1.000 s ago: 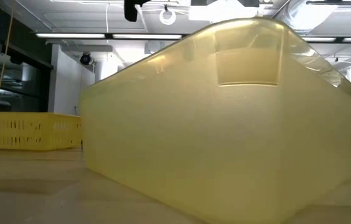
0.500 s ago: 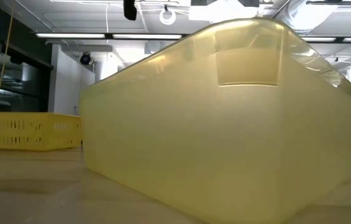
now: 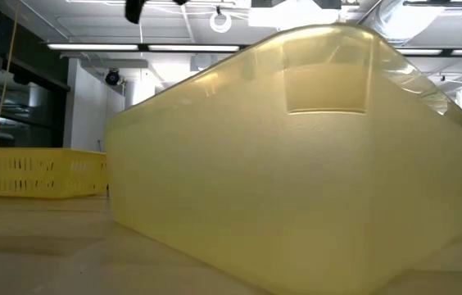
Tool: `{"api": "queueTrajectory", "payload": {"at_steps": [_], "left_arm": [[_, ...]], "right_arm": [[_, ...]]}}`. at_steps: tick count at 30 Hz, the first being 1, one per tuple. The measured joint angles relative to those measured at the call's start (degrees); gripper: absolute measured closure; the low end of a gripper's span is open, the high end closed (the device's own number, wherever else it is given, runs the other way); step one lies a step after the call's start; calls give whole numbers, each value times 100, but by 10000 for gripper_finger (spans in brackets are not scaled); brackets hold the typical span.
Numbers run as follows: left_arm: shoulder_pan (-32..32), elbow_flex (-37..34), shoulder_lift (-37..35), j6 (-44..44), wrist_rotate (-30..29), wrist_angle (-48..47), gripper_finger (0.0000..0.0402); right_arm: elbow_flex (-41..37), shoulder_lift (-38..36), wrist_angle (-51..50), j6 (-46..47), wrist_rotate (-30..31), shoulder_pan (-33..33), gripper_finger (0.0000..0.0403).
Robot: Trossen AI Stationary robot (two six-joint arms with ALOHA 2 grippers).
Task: Pick and place items into bin
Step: Put the bottom black cable charger into the left yellow bin
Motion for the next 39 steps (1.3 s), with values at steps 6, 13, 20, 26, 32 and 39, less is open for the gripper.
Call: {"api": "queueTrajectory", "payload": {"at_steps": [6,13,20,26,32,39], "left_arm": [[5,0,-789,-106,538,-1760,364],[0,0,-1576,-40,1144,-3644,377],[0,0,-1851,368,1688,-5022,371],[0,0,-1609,798,1682,-5884,374],[0,0,-975,1142,1736,-6463,367],[0,-3,-65,1460,1751,-6523,366]], "right_arm": [[0,-68,-789,-85,349,0,221],[0,-30,-1048,-226,386,-5,232],[0,-25,-1276,-373,620,-5,240],[0,-23,-1393,-374,761,-5,240],[0,-21,-1407,-372,808,-5,240],[0,-21,-1410,-360,913,-5,246]]}}
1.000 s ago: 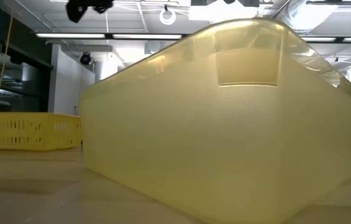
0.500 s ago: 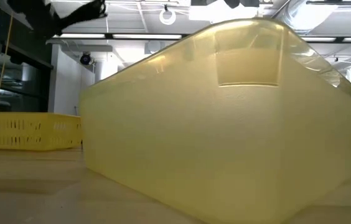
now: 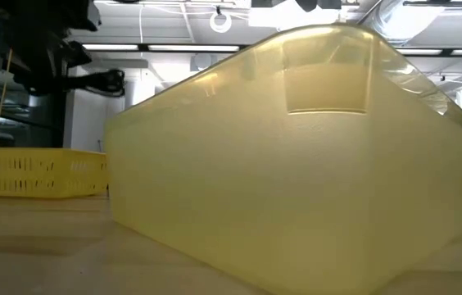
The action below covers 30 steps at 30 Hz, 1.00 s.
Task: Pick and place items into bin
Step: Put the bottom black cable charger into the left yellow bin
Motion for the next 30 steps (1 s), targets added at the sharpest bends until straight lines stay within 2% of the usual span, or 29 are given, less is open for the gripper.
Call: {"api": "queueTrajectory", "payload": {"at_steps": [5,11,30], "left_arm": [[0,-5,553,70,-32,-83,370],[0,-8,900,57,-134,-94,373],[0,-8,912,-182,-172,152,375]], "right_arm": [[0,0,-78,25,4,0,241],[0,0,-93,31,13,0,244],[0,0,-311,33,7,0,245]]}}
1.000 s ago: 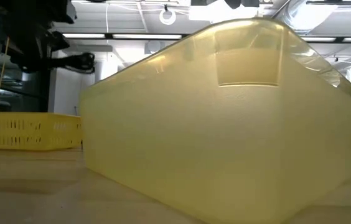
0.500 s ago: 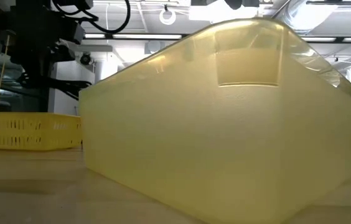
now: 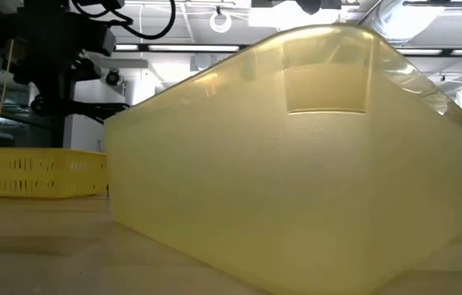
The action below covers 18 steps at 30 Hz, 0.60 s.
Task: Pick and place items into bin
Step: Put the bottom black cable charger into the left yellow bin
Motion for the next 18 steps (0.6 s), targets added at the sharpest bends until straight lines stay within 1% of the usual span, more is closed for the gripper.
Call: {"api": "queueTrajectory", "payload": {"at_steps": [5,9,11,13,18], "left_arm": [[0,-24,-29,-9,0,-87,379],[-1,-448,-283,-263,56,28,374],[-16,-514,-368,-398,206,182,377],[-50,-473,-490,-401,120,325,380],[-76,-492,-522,-477,-9,171,373]], "right_arm": [[0,0,-25,-2,-1,2,249],[0,0,-24,-1,-2,2,244],[0,1,-18,-2,-1,2,241],[0,0,-6,0,11,2,240],[0,0,10,17,119,4,245]]}}
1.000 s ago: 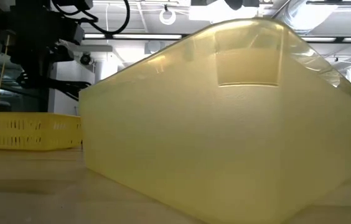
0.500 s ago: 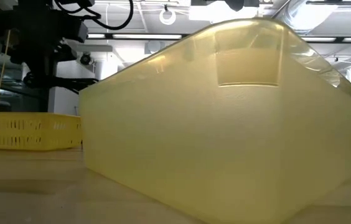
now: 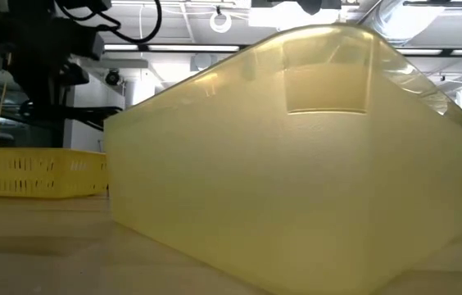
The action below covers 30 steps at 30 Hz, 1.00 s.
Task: Pick and place items into bin
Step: Put the bottom black cable charger into the left yellow bin
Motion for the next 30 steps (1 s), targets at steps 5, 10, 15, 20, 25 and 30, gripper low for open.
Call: {"api": "queueTrajectory", "payload": {"at_steps": [5,10,15,20,25,30], "left_arm": [[0,-2,48,-81,22,84,373],[0,-2,48,-37,96,494,377],[0,-89,46,-525,98,883,369],[-4,-302,44,-1393,37,1590,379],[-257,-454,43,-2059,-441,1649,376],[-995,-630,42,-2457,-909,1814,380]], "right_arm": [[0,0,2,86,9,0,245],[0,2,4,90,9,0,239],[0,2,4,90,9,0,244],[0,2,4,90,9,0,249],[0,2,4,90,9,0,245],[0,2,3,88,10,0,240]]}}
